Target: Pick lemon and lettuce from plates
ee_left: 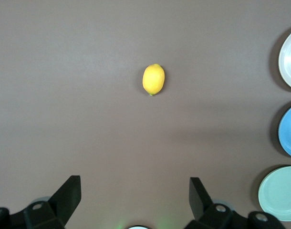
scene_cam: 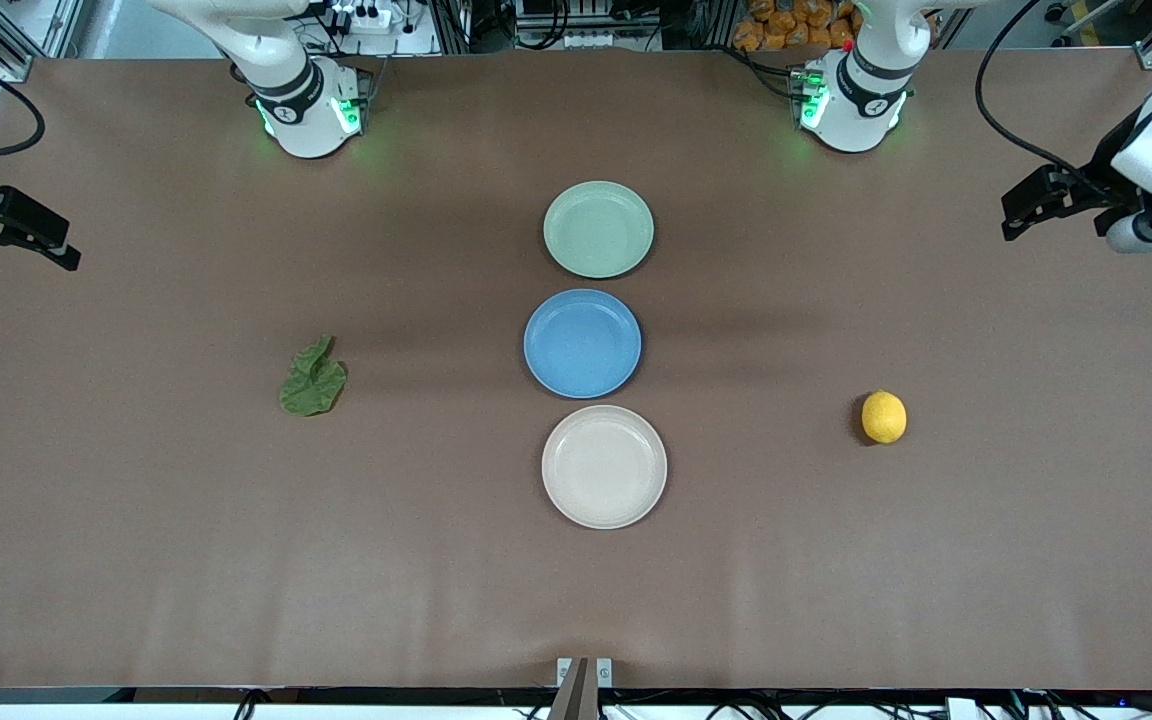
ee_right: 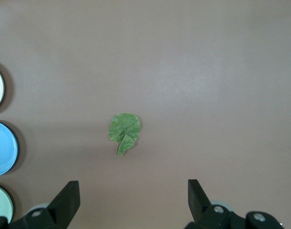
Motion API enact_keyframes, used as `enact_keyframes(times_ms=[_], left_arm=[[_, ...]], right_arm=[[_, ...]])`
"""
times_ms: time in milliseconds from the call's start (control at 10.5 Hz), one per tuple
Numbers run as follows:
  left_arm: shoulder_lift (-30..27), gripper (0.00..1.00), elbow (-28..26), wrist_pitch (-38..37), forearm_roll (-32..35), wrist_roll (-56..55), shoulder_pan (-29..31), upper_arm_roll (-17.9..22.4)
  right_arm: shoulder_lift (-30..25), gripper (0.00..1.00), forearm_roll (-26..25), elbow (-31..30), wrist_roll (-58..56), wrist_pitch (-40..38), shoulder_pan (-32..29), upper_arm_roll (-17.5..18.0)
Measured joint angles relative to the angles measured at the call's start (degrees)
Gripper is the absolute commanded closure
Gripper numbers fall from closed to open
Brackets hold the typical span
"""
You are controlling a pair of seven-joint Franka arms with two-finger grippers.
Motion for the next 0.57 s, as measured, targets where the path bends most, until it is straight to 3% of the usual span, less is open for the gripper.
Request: enact_keyframes(times_ms=[573], left_arm=[[1.2, 0.00, 0.4, 0.0, 0.0, 0.0, 0.3, 0.0]], right_arm=[[-0.1, 0.00, 0.0, 0.2, 0.0, 0.1, 0.0, 0.6]])
